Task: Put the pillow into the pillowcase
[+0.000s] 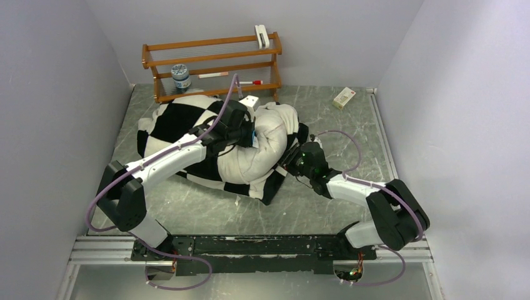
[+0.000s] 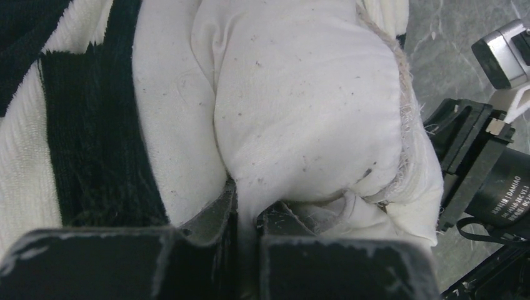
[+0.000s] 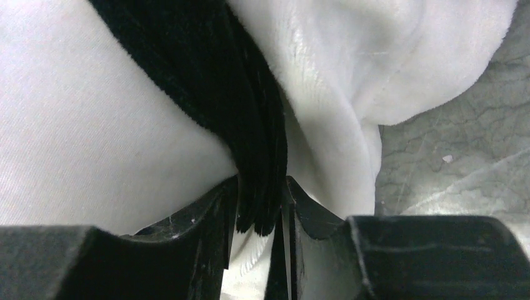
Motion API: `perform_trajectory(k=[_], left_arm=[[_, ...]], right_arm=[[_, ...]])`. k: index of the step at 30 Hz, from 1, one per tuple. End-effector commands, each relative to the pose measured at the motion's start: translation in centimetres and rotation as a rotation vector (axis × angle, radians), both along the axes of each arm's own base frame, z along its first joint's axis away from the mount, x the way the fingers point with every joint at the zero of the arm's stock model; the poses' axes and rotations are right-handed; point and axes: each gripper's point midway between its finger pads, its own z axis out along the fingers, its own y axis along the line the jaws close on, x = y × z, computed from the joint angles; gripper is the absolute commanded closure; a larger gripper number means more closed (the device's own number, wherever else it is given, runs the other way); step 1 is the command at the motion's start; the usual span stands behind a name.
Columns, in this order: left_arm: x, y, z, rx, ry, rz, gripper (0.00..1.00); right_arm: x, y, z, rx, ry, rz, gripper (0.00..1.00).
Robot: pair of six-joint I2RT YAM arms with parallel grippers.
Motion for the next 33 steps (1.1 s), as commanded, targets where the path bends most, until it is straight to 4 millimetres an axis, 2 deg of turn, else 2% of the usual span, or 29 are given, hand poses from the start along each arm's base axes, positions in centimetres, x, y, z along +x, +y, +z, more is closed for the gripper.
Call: perform_trajectory(k=[1, 5, 6, 7, 8, 9, 10, 14, 16, 20, 23, 26, 29, 33], left_arm=[[1.8, 4.7, -2.3, 0.105, 0.013, 0.142, 0.95], [1.5, 4.4, -2.1, 0.077, 0.016, 0.138, 0.95], [1.5, 4.4, -2.3, 0.074, 0.020, 0.138, 0.95], [1.4, 4.4, -2.4, 0.072, 0.024, 0.139, 0.95], [1.4, 4.4, -2.5, 0.069, 0.024, 0.142, 0.95], [1.4, 4.4, -2.7, 0.069, 0.027, 0.145, 0.95], [1.4, 4.4, -3.1, 0.069, 0.032, 0.147, 0.95], [1.5, 4.6, -4.9, 0.122, 0.020, 0.185, 0.95], [1.5, 4.9, -6.6, 0.182, 0.018, 0.220, 0.95], [0.8, 3.7, -10.0, 0.203, 0.067, 0.214, 0.95], [0.3, 2.6, -11.7, 0.231, 0.073, 0.214, 0.95], [-0.3, 1.8, -13.7, 0.237, 0.094, 0.217, 0.95], [-1.5, 1.5, -16.0, 0.247, 0.110, 0.227, 0.95], [-3.6, 1.8, -19.1, 0.223, 0.182, 0.239, 0.95]], right_arm=[[2.4, 0.7, 1.6, 0.037, -0.067, -0.059, 0.66], [3.2, 1.0, 0.8, 0.012, -0.062, -0.060, 0.67], [3.3, 1.0, 0.9, 0.011, -0.076, -0.058, 0.71], [3.3, 1.0, 1.2, 0.007, -0.100, -0.048, 0.80], [3.3, 1.1, 1.6, 0.002, -0.122, -0.034, 0.96], [2.9, 1.1, 2.3, -0.006, -0.153, -0.006, 1.00], [2.7, 0.9, 3.5, -0.012, -0.200, 0.012, 1.00], [-0.3, 1.6, 11.1, 0.041, -0.448, 0.168, 1.00], [-2.2, 1.8, 14.8, 0.083, -0.564, 0.241, 1.00], [-5.3, 2.7, 19.6, 0.164, -0.718, 0.379, 1.00], [-6.5, 3.3, 22.6, 0.209, -0.805, 0.452, 1.00], [-7.5, 3.7, 24.8, 0.285, -0.871, 0.488, 1.00], [-6.3, 3.4, 25.6, 0.325, -0.854, 0.405, 1.00], [-5.5, 1.8, 26.2, 0.410, -0.865, 0.267, 1.00]])
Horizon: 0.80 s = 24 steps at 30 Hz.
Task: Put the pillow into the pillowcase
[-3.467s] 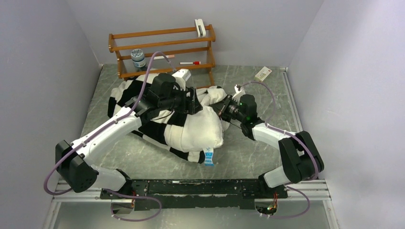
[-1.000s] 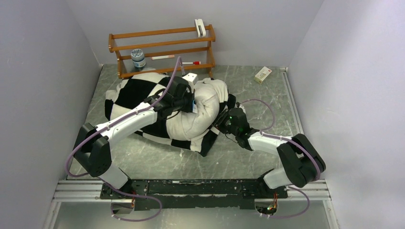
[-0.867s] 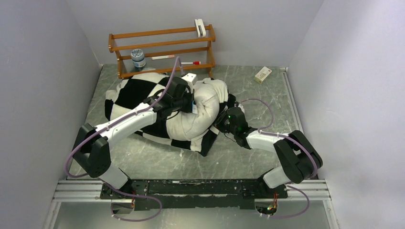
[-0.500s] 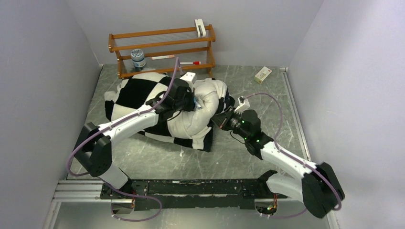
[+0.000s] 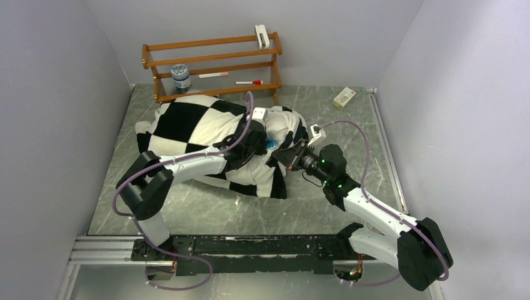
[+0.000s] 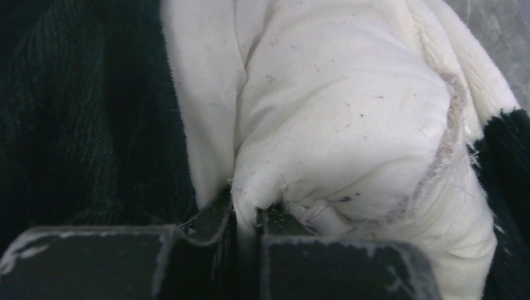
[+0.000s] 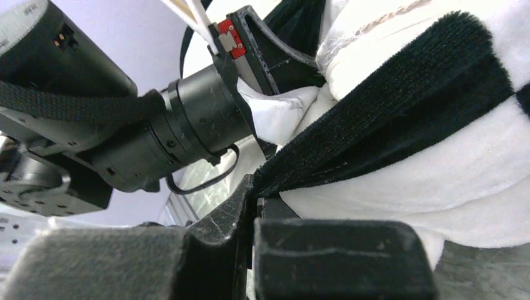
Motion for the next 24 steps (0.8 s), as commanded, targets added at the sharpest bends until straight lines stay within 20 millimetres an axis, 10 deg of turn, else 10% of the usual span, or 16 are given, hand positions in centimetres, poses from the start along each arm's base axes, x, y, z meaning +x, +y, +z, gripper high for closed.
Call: perform_trajectory(k=[1, 5, 12, 18, 24], left_arm=[[-5.3, 6.0, -13.0, 0.238, 0.280, 0.082, 0.95], [-6.3, 3.9, -11.4, 0.115, 0.334, 0.018, 0.94], [-8.3, -1.7, 6.1, -0.380, 0.264, -0.252, 0.59], [-10.0, -0.7, 15.9, -0.486, 0.124, -0.333, 0.28], [-10.5, -0.7, 18.8, -0.543, 0.048, -0.375, 0.42]], right_arm=[[-1.7, -0.8, 14.0, 0.404, -0.372, -0.001, 1.00], [-2.0, -1.2, 10.4, 0.383, -0.293, -0.018, 1.00], [0.8, -3.5, 0.2, 0.160, -0.056, -0.241, 1.00], [1.5, -2.3, -0.7, 0.144, -0.052, -0.198, 1.00], [1.5, -2.1, -0.3, 0.145, -0.055, -0.187, 1.00]])
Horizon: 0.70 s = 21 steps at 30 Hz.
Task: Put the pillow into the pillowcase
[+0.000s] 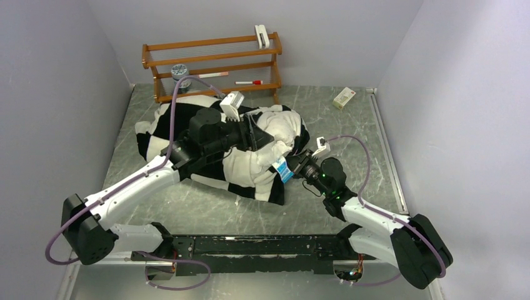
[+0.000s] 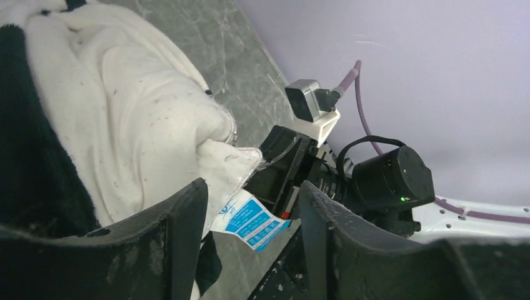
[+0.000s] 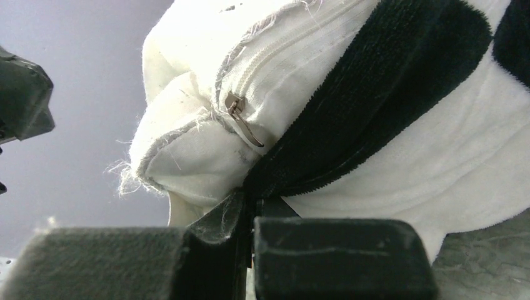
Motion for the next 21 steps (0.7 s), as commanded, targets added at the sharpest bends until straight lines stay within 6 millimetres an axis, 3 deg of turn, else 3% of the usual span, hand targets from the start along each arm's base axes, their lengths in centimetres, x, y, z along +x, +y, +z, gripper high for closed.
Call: perform_trajectory(k=[1, 3, 6, 9, 10, 12, 14, 19, 21], left_arm=[[-1.0, -1.2, 0.0, -0.013, 0.016, -0.082, 0.51], [-1.0, -2.3, -2.0, 0.011, 0.043, -0.125, 0.64], [0.1, -4.3, -5.0, 0.025, 0.034, -0.162, 0.70], [2.9, -5.9, -10.0, 0.122, 0.054, -0.135, 0.79], [3.9, -5.8, -12.8, 0.214, 0.078, -0.096, 0.82], [5.0, -3.9, -19.4, 0.396, 0.183, 0.008, 0.89], [4.3, -1.2, -25.3, 0.485, 0.280, 0.094, 0.92], [0.4, 3.4, -34.7, 0.563, 0.442, 0.189, 0.93], [0.4, 4.0, -36.5, 0.625, 0.459, 0.196, 0.93]], right_arm=[[1.3, -0.2, 3.6, 0.051, -0.098, -0.044, 1.00], [1.4, -0.2, 3.8, 0.047, -0.100, -0.045, 1.00], [1.3, -0.1, 4.0, 0.028, -0.106, -0.038, 1.00], [1.0, 0.0, 3.6, 0.003, -0.108, -0.018, 1.00], [1.0, -0.2, 3.3, -0.012, -0.099, -0.025, 1.00], [0.9, -1.1, 3.6, -0.029, -0.097, -0.061, 1.00], [0.5, -2.2, 5.2, -0.020, -0.138, -0.101, 1.00], [-1.0, -3.5, 10.0, -0.022, -0.283, -0.112, 1.00], [-2.1, -3.0, 11.9, -0.006, -0.346, -0.052, 1.00]])
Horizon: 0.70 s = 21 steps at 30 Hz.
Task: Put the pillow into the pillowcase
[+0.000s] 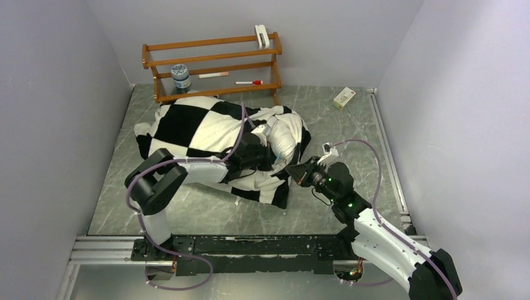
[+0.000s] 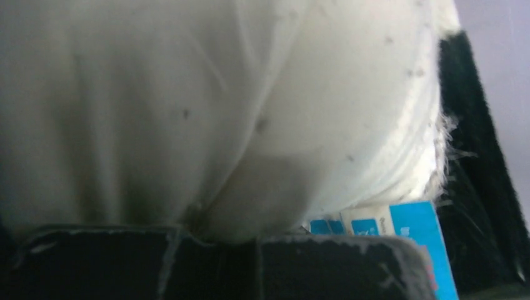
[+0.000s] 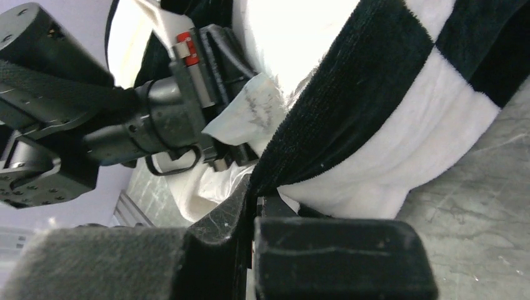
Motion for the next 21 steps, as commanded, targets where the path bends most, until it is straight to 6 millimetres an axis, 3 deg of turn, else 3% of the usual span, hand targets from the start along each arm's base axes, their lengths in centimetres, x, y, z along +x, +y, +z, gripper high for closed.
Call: perform_trajectory(k=[1, 4, 7, 11, 13, 15, 17, 20, 21], left_arm=[[-2.7, 9.0, -14.7, 0.437, 0.234, 0.164, 0.93], [-2.8, 8.6, -15.2, 0.401, 0.237, 0.179, 0.92], [-3.5, 8.3, -15.8, 0.437, 0.228, 0.173, 0.92], [-4.9, 8.0, -15.6, 0.408, 0.218, 0.176, 0.91], [-5.3, 7.9, -15.2, 0.399, 0.197, 0.184, 0.91], [-5.4, 8.1, -15.5, 0.396, 0.199, 0.189, 0.91], [-5.7, 8.1, -16.3, 0.413, 0.212, 0.172, 0.91], [-6.1, 8.7, -17.2, 0.457, 0.235, 0.175, 0.91], [-6.2, 8.9, -17.4, 0.454, 0.242, 0.181, 0.90]], right_arm=[[-0.4, 0.4, 13.5, 0.166, -0.389, 0.054, 1.00], [-2.2, 2.1, 14.0, 0.224, -0.417, 0.190, 1.00], [-3.3, 3.2, 12.3, 0.269, -0.388, 0.282, 1.00], [-1.9, 1.9, 8.7, 0.335, -0.242, 0.151, 1.00], [-1.1, 0.7, 8.8, 0.431, -0.197, 0.062, 1.00], [-1.0, 0.4, 10.8, 0.505, -0.203, 0.052, 1.00], [-1.4, 0.4, 14.4, 0.543, -0.284, 0.081, 1.00], [-3.2, 0.1, 20.0, 0.465, -0.508, 0.141, 1.00], [-4.0, 0.0, 20.9, 0.426, -0.576, 0.154, 1.00]])
